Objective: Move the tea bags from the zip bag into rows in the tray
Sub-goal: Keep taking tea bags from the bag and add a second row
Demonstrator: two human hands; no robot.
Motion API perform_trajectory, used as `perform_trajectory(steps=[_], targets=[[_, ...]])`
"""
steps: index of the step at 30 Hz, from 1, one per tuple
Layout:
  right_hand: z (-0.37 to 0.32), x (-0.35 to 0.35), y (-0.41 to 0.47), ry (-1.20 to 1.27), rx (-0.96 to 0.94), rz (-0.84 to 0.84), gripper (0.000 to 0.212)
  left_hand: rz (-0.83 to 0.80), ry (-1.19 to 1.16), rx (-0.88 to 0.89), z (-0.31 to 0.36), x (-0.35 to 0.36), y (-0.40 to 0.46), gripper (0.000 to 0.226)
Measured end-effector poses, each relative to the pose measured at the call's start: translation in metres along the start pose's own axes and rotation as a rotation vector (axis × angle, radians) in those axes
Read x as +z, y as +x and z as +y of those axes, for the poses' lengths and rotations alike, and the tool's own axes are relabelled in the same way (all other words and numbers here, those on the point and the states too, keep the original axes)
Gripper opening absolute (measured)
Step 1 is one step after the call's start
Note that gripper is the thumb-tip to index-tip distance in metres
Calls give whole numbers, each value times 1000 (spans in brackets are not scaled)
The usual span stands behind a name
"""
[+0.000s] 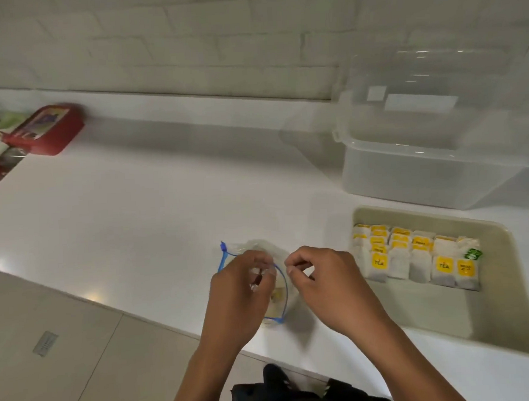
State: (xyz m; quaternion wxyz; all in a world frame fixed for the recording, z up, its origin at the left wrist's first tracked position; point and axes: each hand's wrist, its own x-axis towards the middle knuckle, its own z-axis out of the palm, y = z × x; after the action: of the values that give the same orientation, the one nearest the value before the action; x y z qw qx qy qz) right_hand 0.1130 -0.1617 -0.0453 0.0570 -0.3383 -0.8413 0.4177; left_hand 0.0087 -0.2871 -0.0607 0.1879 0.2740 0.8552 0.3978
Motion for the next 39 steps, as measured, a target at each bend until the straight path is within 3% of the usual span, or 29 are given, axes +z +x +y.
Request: perform_trajectory(steps=[6, 13, 22, 29, 34, 39], targets=[[-6, 55, 3, -117, 50, -127, 25, 28, 216, -72, -44, -13, 4, 15], [3, 90, 9, -455, 168, -132, 23, -200, 500, -15, -64, 0, 19, 28], [8, 105, 13, -385, 178, -32, 22, -274, 510, -7, -78, -2, 22, 38], [4, 109, 10, -489, 196, -27, 26, -243, 504, 0, -83, -4, 20, 39], [1, 110, 11, -363, 231, -15, 16, -220, 458, 17, -86, -10, 18, 41], [2, 106, 14, -45, 322, 49, 10, -249, 387, 82, -88, -18, 15, 48]])
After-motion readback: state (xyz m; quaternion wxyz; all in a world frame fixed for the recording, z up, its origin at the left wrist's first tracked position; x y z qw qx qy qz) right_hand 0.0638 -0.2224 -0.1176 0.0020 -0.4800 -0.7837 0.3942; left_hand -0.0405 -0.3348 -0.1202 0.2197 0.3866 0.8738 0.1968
